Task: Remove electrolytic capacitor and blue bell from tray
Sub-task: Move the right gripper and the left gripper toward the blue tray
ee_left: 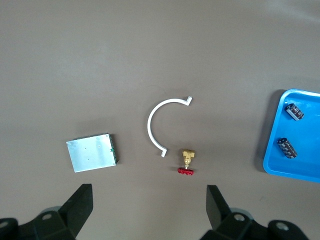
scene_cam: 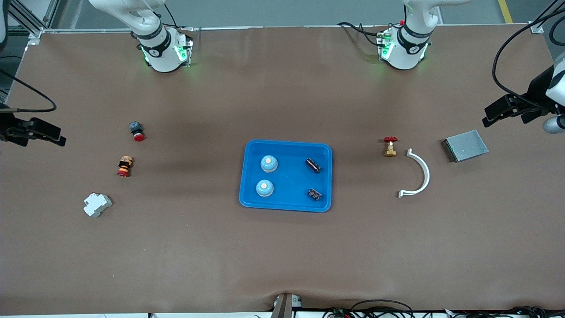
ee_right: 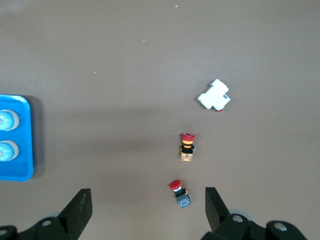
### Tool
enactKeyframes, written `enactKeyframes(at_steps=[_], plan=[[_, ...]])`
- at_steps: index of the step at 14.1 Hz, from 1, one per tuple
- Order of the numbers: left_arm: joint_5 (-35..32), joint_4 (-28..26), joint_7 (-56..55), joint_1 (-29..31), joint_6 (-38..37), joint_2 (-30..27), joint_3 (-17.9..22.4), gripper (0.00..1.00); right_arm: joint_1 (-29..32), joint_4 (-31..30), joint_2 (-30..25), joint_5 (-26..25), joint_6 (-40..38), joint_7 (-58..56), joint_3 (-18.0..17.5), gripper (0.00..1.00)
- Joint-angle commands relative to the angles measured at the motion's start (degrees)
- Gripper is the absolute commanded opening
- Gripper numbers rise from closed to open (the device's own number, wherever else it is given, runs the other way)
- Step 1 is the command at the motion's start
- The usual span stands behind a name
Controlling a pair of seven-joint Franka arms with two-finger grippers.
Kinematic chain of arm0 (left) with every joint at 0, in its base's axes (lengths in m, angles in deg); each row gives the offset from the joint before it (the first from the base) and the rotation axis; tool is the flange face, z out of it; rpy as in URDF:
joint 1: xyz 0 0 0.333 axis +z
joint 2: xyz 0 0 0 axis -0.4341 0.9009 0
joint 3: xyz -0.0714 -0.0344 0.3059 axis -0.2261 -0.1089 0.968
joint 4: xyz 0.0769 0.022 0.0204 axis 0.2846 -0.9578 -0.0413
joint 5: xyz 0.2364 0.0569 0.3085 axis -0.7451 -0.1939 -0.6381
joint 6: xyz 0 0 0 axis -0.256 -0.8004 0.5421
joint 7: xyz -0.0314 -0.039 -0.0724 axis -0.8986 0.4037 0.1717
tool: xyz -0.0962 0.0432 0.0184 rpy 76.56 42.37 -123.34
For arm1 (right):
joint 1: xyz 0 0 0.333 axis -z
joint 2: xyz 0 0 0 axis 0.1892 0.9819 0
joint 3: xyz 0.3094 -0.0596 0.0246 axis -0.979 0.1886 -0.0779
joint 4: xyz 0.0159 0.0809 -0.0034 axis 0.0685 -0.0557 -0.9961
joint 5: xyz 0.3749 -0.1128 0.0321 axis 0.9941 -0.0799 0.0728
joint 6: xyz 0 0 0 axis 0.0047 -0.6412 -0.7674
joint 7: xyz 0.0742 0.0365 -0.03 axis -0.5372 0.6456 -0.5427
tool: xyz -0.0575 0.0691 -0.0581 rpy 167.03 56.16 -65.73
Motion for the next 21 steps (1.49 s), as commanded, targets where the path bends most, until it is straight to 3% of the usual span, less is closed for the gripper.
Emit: enactKeyframes(at_steps=[1, 9, 14, 21], plan=[[0.67, 0.58, 0.0, 0.24, -0.81, 0.8, -0.2, 1.0, -2.99, -2.39, -2.0, -0.27, -0.07, 0.53, 0.18, 1.0], [0.85, 3.3, -3.59, -2.66, 2.62, 10.9, -0.72, 1.0, -10.02, -9.85, -2.0, 0.52, 6.68, 13.35, 0.18, 1.0], [0.84, 4.26, -9.83, -7.49, 3.32, 15.47, -0.72, 1.0, -16.79, -10.04, 0.63, 0.52, 11.87, 23.8, 0.18, 1.0], [0.93, 10.07, -41.45, -16.19, 5.42, 22.33, -0.72, 1.0, -24.96, -9.86, 7.74, 0.7, 19.33, 35.76, 0.18, 1.0]])
